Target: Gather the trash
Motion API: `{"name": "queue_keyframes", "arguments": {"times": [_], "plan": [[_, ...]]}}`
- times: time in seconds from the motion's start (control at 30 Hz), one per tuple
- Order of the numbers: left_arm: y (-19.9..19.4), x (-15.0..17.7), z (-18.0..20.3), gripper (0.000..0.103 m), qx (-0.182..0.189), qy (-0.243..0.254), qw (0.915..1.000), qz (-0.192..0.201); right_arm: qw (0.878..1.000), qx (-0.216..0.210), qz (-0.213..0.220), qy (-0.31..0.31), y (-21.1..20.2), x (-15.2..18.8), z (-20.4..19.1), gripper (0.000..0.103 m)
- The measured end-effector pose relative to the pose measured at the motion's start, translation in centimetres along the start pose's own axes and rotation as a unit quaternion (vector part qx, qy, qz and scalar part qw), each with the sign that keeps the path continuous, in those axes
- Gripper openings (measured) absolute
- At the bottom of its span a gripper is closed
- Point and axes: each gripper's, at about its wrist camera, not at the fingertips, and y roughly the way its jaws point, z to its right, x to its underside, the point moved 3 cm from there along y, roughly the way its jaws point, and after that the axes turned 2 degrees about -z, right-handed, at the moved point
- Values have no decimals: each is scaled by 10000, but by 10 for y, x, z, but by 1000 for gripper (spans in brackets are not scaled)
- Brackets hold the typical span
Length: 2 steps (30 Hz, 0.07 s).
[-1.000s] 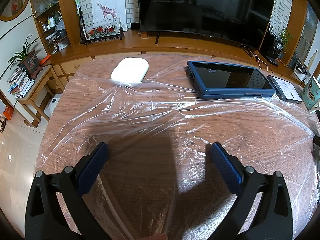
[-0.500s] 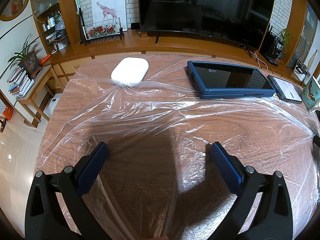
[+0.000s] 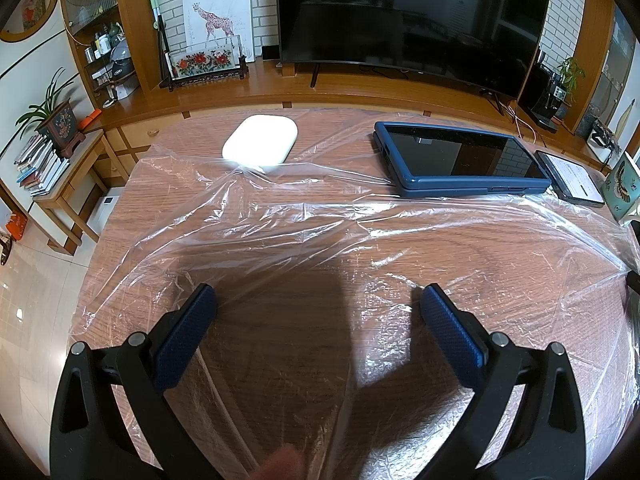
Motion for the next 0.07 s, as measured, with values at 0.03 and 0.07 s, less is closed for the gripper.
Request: {"name": "queue_keyframes", "arguments": {"times": [0.03, 0.07], "plan": [[0, 0, 0, 102, -1, 0, 10000, 0, 10000, 0, 0, 0, 0, 0, 0, 99], [0, -1, 0, 102, 0, 0, 10000, 0, 10000, 0, 0, 0, 0, 0, 0, 99]]}}
